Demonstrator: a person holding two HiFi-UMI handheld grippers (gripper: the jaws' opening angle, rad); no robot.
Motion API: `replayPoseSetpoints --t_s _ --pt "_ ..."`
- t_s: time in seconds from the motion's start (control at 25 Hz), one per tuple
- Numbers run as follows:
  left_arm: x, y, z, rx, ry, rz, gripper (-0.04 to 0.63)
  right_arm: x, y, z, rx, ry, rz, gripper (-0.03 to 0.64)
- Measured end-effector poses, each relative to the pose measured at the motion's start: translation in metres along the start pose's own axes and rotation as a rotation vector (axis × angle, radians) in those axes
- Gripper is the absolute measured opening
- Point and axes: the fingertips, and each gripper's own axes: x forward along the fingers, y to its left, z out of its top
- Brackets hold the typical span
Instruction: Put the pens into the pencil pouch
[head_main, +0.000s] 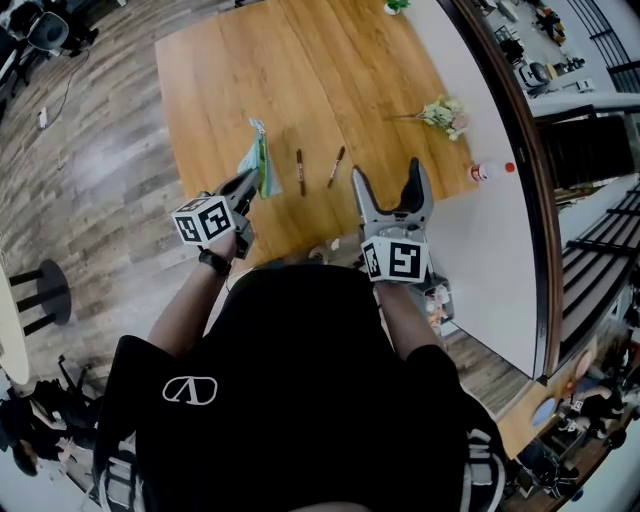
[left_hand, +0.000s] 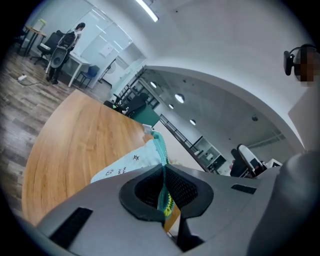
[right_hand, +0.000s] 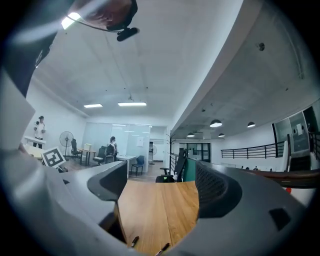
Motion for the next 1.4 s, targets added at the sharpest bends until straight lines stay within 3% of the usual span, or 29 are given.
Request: replayPoseSetpoints --t_s 0.16,0.4,0.68,0.84,1.04,1.24,1.4 --pt "0.000 0.000 0.000 0.003 0.003 -0.001 0.017 0.014 -0.006 -0.013 0.014 0.071 -0.014 0.402" --pt "0.000 0.002 -0.006 -0.002 0.017 -0.006 0.017 0.060 -0.019 -0.075 0.081 0.303 -0.054 0.400" --pt "-0.001 0.002 -0.012 -0.009 0.033 -0.010 0.017 0.102 -0.016 -0.201 0.218 0.679 -0.064 0.376" --pt "0.000 0.003 -0.014 -0.020 0.038 -0.011 0.017 0.105 -0.011 -0.282 0.371 0.915 -0.067 0.328" --pt "0.000 0.010 -0.019 -0.038 0.044 -0.003 0.017 0.099 -0.001 -0.363 0.509 1.156 -0.070 0.325" --pt "-0.005 0.016 -0.020 -0.051 0.046 0.006 0.017 0.094 0.009 -0.407 0.540 1.305 -0.084 0.320" --pt "-0.004 0.022 -0.024 -0.060 0.049 0.013 0.017 0.092 0.008 -0.432 0.536 1.385 -0.109 0.274"
